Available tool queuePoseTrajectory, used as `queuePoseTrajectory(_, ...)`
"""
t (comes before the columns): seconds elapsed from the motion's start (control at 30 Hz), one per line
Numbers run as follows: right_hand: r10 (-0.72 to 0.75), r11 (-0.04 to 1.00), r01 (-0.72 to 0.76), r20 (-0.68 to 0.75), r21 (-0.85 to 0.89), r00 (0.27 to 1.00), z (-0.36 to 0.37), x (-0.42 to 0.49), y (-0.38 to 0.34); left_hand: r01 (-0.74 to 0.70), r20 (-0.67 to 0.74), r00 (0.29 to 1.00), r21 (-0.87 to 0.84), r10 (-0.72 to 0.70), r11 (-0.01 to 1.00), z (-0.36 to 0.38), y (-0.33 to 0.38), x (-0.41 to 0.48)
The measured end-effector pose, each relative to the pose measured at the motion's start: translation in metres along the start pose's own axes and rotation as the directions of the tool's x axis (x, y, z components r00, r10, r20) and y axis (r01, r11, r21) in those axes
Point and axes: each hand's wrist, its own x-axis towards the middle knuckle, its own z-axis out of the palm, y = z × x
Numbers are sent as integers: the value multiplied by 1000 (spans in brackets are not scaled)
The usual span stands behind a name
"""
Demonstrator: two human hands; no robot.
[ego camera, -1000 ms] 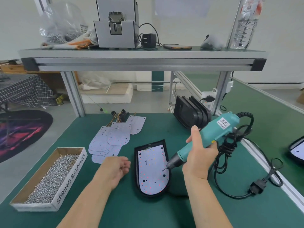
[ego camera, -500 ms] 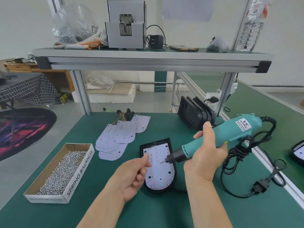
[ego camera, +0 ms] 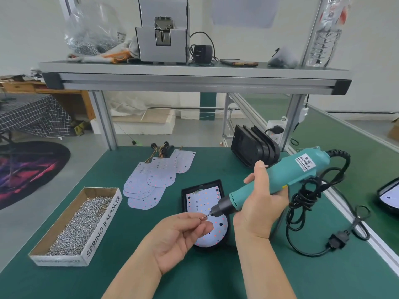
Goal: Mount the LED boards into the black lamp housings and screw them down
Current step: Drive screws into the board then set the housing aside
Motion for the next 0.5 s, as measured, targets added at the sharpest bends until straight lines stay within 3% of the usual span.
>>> queuePoseTrajectory(0.27,-16,1000,16,10,-12,1000,-1,-1,-1,115,-28,992,-155,-120,981,7,-6,0)
queuePoseTrajectory(0.5,-33,999,33,3,1,999,0,1,-4,227,39,973,-339,-228,913,14,-6,0)
